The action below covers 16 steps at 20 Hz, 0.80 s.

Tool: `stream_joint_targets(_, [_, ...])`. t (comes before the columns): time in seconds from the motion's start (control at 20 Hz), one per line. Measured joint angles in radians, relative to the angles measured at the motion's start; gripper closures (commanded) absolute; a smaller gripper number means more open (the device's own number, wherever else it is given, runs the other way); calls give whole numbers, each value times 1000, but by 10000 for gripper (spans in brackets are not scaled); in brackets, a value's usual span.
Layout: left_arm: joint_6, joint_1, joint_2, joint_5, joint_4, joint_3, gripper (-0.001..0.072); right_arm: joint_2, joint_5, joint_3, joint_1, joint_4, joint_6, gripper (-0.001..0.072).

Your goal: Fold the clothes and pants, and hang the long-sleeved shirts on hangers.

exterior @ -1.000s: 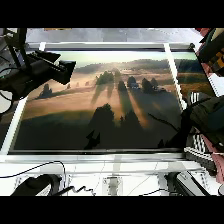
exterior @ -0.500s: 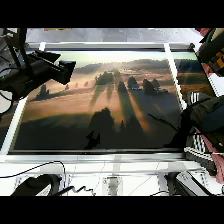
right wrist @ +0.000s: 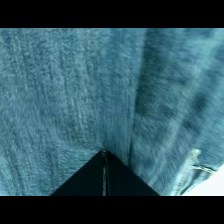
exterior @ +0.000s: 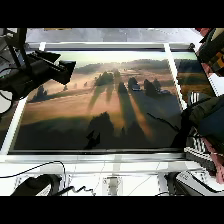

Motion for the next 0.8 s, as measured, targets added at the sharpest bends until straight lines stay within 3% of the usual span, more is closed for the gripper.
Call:
stream_joint_targets(0.15, [0,0,0,0,0,0,107,2,-48,134,0,66,-4,669])
stream_joint_targets(0.4, [0,0,0,0,0,0,107,47,-231,286,43,381,-11,670])
stream_joint_targets(0.5, [0,0,0,0,0,0,107,64,-293,307,129,441,-24,669])
stream_joint_targets(0.6, [0,0,0,0,0,0,107,68,-329,317,250,422,-39,670])
stream_joint_targets(0.8, [0,0,0,0,0,0,107,49,-357,321,504,215,-64,668])
